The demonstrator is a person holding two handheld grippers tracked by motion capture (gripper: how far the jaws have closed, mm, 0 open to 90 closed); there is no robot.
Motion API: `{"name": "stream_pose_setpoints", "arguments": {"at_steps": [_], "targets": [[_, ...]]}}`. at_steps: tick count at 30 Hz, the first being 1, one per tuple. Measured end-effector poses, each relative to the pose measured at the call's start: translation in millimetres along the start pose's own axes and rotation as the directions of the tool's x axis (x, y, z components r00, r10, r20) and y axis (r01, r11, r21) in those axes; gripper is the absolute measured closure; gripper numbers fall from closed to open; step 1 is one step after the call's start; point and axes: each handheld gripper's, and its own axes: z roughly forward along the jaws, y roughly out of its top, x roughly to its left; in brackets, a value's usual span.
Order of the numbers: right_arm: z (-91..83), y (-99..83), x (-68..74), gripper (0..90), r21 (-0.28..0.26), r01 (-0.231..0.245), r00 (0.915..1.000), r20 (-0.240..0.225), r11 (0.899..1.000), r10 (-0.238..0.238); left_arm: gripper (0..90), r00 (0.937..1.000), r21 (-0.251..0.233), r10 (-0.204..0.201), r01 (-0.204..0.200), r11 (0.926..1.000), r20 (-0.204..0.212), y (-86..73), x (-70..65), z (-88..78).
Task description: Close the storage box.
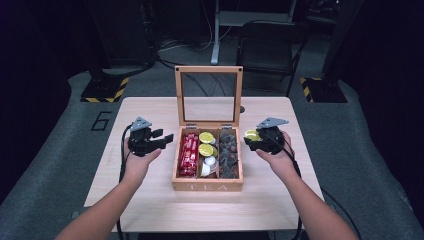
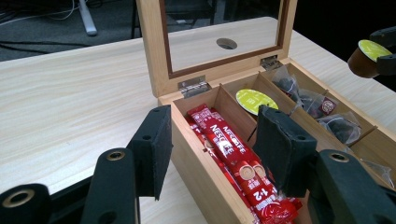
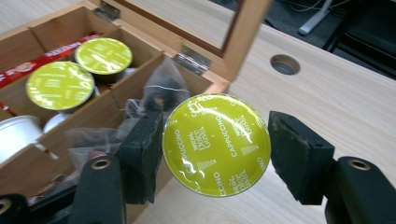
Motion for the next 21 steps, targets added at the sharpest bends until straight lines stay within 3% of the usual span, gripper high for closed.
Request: {"name": "stream_pose_setpoints", "arguments": {"at_steps": [14, 17, 21], "targets": [[-5.1, -20.7, -26.0, 37.1, 0.019, -0.065, 0.9958, 0.066, 0.998, 0.063, 46.5, 0.9999, 0.013, 0.012, -0.013, 0.9998, 0.005, 0.9, -3.6, 5.0], [-5.7, -25.5, -30.1, 37.1, 0.020, -0.057, 0.9957, 0.075, 0.998, 0.056, 46.5, 1.0000, 0.010, 0.008, -0.008, 0.9999, 0.002, 0.9, -3.0, 5.2], [-7.3, -30.9, -37.4, 37.1, 0.021, -0.093, 0.9913, 0.096, 0.995, 0.090, 46.5, 1.0000, 0.012, 0.009, -0.009, 0.9999, 0.003, 1.1, -4.0, 4.9]]}}
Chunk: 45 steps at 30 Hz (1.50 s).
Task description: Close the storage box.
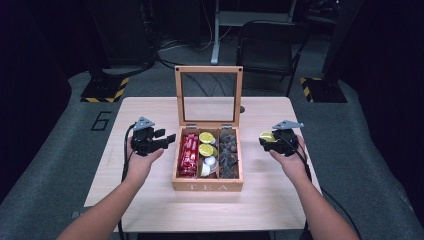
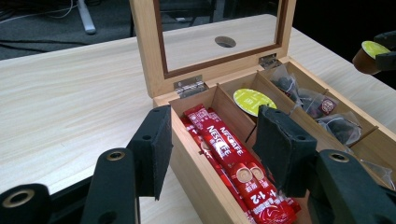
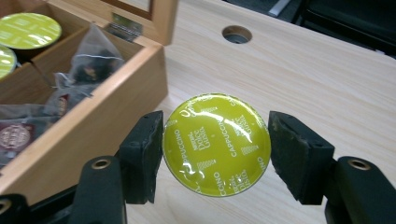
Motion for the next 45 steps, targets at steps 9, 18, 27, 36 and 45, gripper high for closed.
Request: {"name": "stream_pose_setpoints", "arguments": {"at_steps": [9, 18, 27, 36, 45], "targets": [[2.3, -4.6, -13.1, 37.1, -0.001, -0.015, 0.9990, 0.043, 1.000, 0.015, 46.5, 1.0000, -0.004, 0.001, -0.001, 1.0000, -0.009, 0.6, 2.6, -2.9], [7.9, -17.2, -17.3, 37.1, 0.020, -0.034, 0.9972, 0.067, 0.999, 0.032, 46.5, 1.0000, -0.001, -0.001, 0.001, 1.0000, -0.007, 0.5, 2.8, -3.4], [10.3, -29.6, -24.8, 37.1, 0.042, -0.059, 0.9945, 0.089, 0.997, 0.055, 46.5, 1.0000, -0.005, -0.001, 0.001, 1.0000, -0.005, 0.0, 1.4, -1.0], [20.4, -43.2, -25.9, 37.1, 0.080, -0.102, 0.9904, 0.102, 0.992, 0.093, 46.4, 1.0000, -0.005, -0.004, 0.004, 1.0000, 0.007, -1.3, -0.4, 1.2], [25.0, -50.8, -27.9, 37.0, 0.105, -0.124, 0.9878, 0.108, 0.987, 0.113, 46.4, 1.0000, 0.001, -0.004, 0.004, 1.0000, 0.000, -4.5, 0.5, 2.5]]}}
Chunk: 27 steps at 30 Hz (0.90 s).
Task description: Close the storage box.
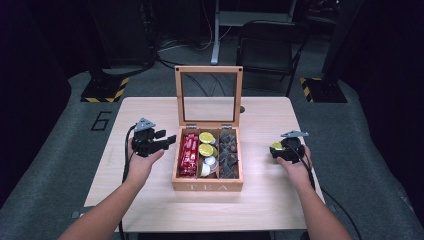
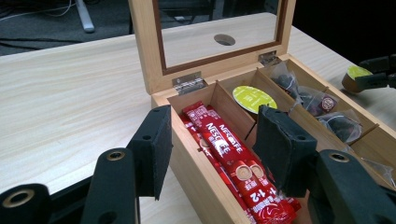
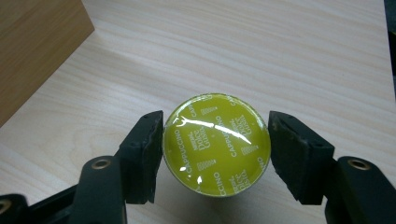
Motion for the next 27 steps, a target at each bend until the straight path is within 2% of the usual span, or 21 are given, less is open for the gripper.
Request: {"name": "stream_pose_setpoints", "arguments": {"at_steps": [4, 8, 10, 13, 16, 18, 21, 23, 26, 27], "targets": [[4.5, -5.2, -1.9, 36.9, 0.012, -0.008, 0.9999, -0.007, 1.000, 0.008, 46.5, 1.0000, 0.006, 0.000, 0.000, 1.0000, 0.000, -1.3, 0.7, 0.3], [5.0, -6.0, -4.7, 36.5, -0.004, -0.034, 0.9993, -0.016, 0.999, 0.033, 46.4, 0.9994, -0.005, -0.031, 0.031, 0.9995, 0.015, -2.0, 1.7, 0.7], [4.7, -5.0, -5.0, 33.0, 0.001, -0.034, 0.9992, -0.019, 0.999, 0.034, 46.4, 0.9996, -0.006, -0.025, 0.025, 0.9997, 0.015, -1.4, 1.6, 0.6], [1.8, -2.4, -4.8, 27.8, -0.016, -0.033, 0.9994, 0.006, 0.999, 0.033, 46.4, 0.9995, -0.007, -0.030, 0.030, 0.9995, 0.010, -1.4, 1.6, 0.6], [-2.5, 0.1, -3.6, 27.1, -0.016, -0.043, 0.9990, 0.005, 0.999, 0.043, 46.5, 0.9997, -0.009, -0.026, 0.026, 0.9996, 0.007, -1.5, 1.4, -0.1], [-5.2, 2.8, -3.4, 27.0, -0.024, -0.020, 0.9998, 0.007, 1.000, 0.020, 46.4, 0.9998, -0.009, -0.022, 0.022, 0.9997, 0.005, -1.3, 0.8, -1.3], [-9.7, 9.4, -0.9, 27.1, -0.031, -0.021, 0.9997, 0.007, 0.999, 0.022, 46.4, 0.9999, -0.003, -0.014, 0.014, 0.9999, 0.002, -1.9, 1.2, -2.0], [-11.5, 13.7, 0.6, 27.2, -0.038, -0.004, 0.9999, 0.015, 0.999, 0.004, 46.4, 0.9998, -0.001, -0.019, 0.019, 0.9998, 0.000, -2.6, 1.7, -2.2], [-12.9, 19.1, 6.9, 27.9, -0.042, 0.034, 0.9993, 0.020, 0.999, -0.033, 46.4, 0.9999, -0.006, -0.017, 0.017, 0.9998, -0.005, -2.7, 2.6, -2.9], [-12.9, 21.0, 10.3, 27.9, -0.036, 0.033, 0.9991, 0.029, 0.999, -0.032, 46.4, 0.9999, -0.006, -0.015, 0.015, 0.9999, -0.003, -2.5, 3.0, -3.6]]}}
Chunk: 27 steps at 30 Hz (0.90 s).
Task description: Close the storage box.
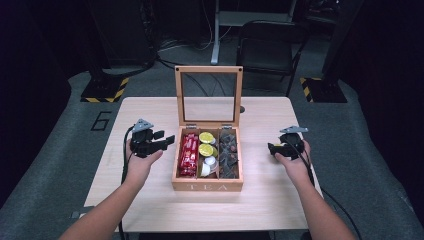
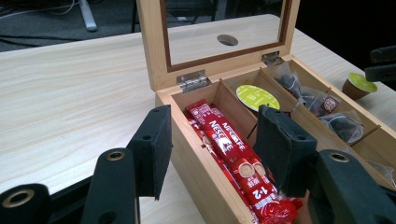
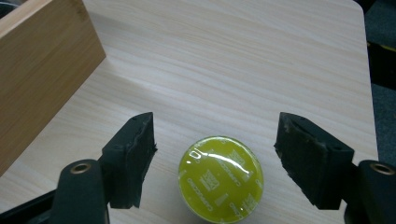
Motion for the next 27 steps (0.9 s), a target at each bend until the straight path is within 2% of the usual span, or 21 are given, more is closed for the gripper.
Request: {"name": "stream_pose_setpoints", "arguments": {"at_steps": [2, 6, 9, 14, 17, 24, 27], "targets": [[-1.8, 3.8, 4.2, 28.3, -0.001, 0.026, 0.9997, -0.002, 1.000, -0.026, 46.4, 1.0000, -0.002, -0.005, 0.005, 1.0000, 0.001, 0.1, -0.2, -0.9], [-7.1, 13.5, 10.4, 29.0, -0.030, 0.048, 0.9987, -0.018, 0.998, -0.048, 46.4, 1.0000, -0.009, -0.004, 0.004, 1.0000, 0.000, 0.3, -1.4, -1.1], [-11.0, 22.0, 15.4, 30.5, -0.017, 0.068, 0.9976, -0.014, 0.998, -0.069, 46.4, 1.0000, -0.010, -0.005, 0.005, 0.9999, 0.002, 1.0, -1.8, -1.3], [-20.5, 37.0, 24.0, 31.6, -0.043, 0.101, 0.9945, -0.022, 0.994, -0.102, 46.4, 1.0000, -0.016, -0.003, 0.003, 0.9999, 0.003, 4.0, -1.2, -1.8], [-25.3, 45.0, 29.4, 33.4, -0.042, 0.118, 0.9920, -0.042, 0.992, -0.119, 46.4, 1.0000, -0.013, -0.003, 0.003, 0.9999, 0.006, 5.3, -1.3, -0.2], [-23.5, 55.5, 41.0, 33.8, -0.030, 0.133, 0.9890, -0.061, 0.991, -0.135, 46.4, 0.9998, -0.002, 0.009, -0.009, 1.0000, 0.017, 8.9, -2.3, 5.5], [-23.5, 63.5, 43.4, 33.8, -0.058, 0.120, 0.9902, -0.065, 0.991, -0.124, 46.5, 0.9998, -0.014, 0.005, -0.004, 0.9999, 0.019, 9.9, -2.1, 4.3]]}}
